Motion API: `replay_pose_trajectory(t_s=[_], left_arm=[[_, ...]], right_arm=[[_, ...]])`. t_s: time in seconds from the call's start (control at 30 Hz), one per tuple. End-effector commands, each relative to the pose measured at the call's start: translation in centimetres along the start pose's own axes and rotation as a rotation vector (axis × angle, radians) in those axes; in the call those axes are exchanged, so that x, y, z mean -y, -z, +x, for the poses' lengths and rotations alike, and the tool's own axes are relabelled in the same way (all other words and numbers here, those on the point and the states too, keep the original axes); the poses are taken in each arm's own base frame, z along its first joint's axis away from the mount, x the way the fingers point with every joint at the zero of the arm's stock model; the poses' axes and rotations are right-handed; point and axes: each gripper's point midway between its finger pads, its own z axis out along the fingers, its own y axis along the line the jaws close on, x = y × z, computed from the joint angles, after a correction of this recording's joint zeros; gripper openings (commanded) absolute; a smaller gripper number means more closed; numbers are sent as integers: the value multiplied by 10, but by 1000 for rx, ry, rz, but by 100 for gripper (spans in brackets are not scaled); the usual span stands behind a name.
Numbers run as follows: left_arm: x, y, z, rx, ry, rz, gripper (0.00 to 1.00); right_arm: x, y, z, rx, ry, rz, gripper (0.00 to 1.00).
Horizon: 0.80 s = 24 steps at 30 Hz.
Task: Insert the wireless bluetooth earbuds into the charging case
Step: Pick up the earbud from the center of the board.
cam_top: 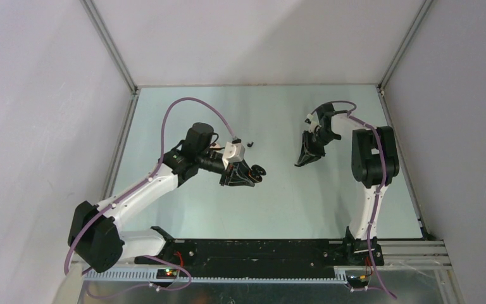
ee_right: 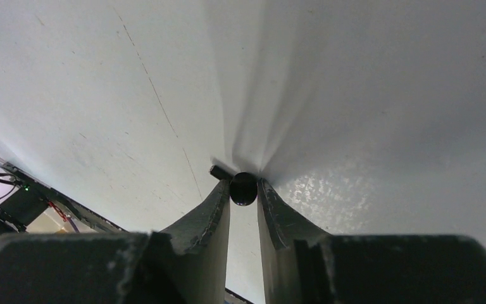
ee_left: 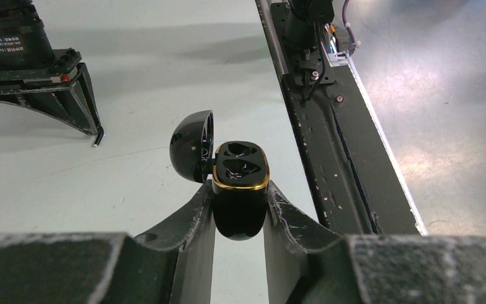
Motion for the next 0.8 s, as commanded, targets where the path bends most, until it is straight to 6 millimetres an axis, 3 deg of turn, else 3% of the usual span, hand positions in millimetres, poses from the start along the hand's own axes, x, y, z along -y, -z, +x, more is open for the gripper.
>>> replay_pose_trajectory(t_s=[0.0, 0.2, 0.33, 0.57, 0.67, 0.77], left_arm=[[-1, 2, -21, 25, -86, -6, 0], [-4, -1, -19, 37, -62, -6, 0], [-7, -5, -19, 58, -20, -6, 0], [-13, -12, -19, 98, 33, -3, 0], [-16, -15, -16, 102, 82, 1, 0], [-24, -20, -11, 106, 125, -3, 0]], right_arm=[[0, 0, -7, 12, 26, 17, 23], [-36, 22, -16, 72, 163, -54, 19], [-64, 50, -22, 173, 305, -51, 20], [-104, 136, -36, 485, 638, 72, 20], [-121, 179, -32, 633, 773, 143, 20], [-133, 204, -26, 730, 863, 194, 20]])
